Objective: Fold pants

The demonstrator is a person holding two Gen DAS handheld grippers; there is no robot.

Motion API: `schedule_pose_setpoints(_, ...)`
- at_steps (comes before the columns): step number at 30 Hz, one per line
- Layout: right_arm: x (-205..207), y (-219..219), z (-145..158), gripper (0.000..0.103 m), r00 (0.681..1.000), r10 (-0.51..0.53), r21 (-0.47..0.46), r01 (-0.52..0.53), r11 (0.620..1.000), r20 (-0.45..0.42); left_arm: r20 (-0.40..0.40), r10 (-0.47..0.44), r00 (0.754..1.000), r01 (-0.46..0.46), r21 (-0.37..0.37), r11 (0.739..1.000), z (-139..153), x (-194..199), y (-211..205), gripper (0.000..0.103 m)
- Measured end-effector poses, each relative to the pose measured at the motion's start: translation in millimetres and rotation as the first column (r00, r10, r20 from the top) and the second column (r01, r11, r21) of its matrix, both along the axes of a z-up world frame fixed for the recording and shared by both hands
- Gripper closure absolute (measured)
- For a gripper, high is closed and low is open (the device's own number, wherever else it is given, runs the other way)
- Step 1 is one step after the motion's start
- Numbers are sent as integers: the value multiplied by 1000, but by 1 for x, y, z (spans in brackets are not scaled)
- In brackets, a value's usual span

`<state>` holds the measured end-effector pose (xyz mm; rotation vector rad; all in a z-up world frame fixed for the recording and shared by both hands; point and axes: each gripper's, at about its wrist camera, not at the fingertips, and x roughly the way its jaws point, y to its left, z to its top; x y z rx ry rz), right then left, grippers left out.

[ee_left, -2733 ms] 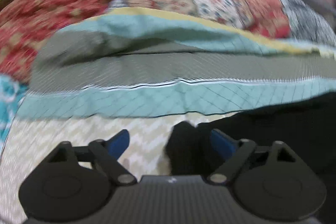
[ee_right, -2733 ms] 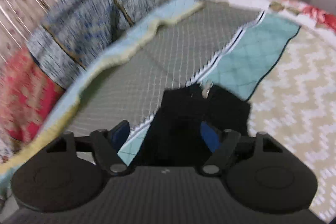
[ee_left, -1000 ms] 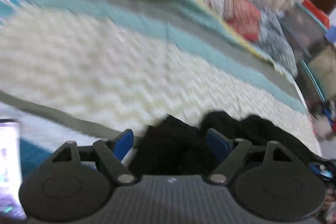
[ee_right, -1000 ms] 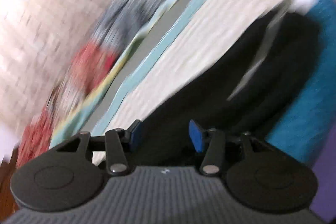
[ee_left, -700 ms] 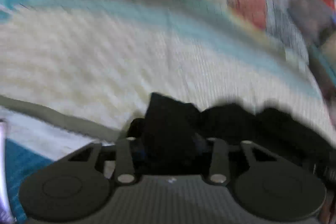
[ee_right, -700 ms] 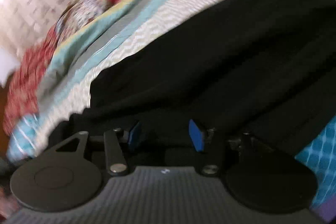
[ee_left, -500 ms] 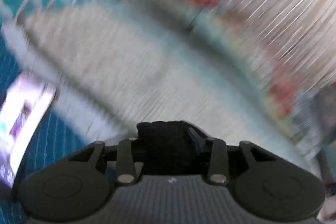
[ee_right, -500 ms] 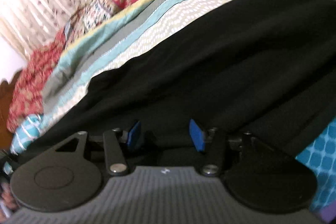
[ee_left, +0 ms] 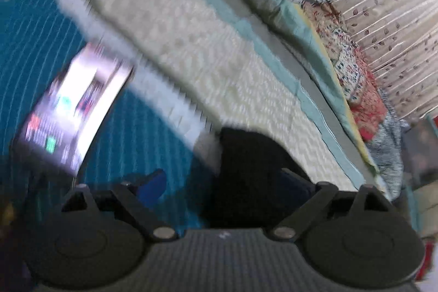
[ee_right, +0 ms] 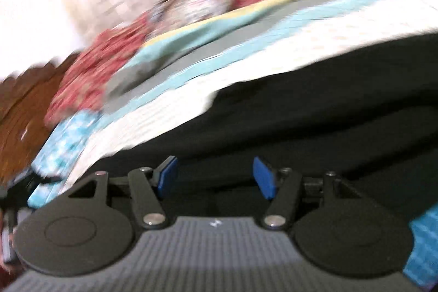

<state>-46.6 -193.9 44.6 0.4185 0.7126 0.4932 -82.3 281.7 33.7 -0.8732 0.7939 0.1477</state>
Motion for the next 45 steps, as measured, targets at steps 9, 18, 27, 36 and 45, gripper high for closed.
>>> schedule_pose_setpoints(9,1,88,-2,35,930,362,-200,-343,918,66,14,-17,1000,19,-183,983,-37,4,-19,1)
schedule_pose_setpoints(18,22,92,-35,36,959,265,-224,-282,933,-102,-90,-174,981,189,197,962,6,23,-73,76)
schedule_pose_setpoints(27,3,102,-38,31,953,292,-279,-302,912,-77,-180,-138,974,186,286,940,-21,5,-72,66)
schedule_pose_setpoints(36,5,55,-34,32,909,376,-26,-386,922,-181,-43,11,999,9,449,893,58,-22,-68,39)
schedule_pose_setpoints(45,-8,-112,-14,33,977,-198,166,209,964,-81,-7,-343,939,307,463,831,59,40,-166,39)
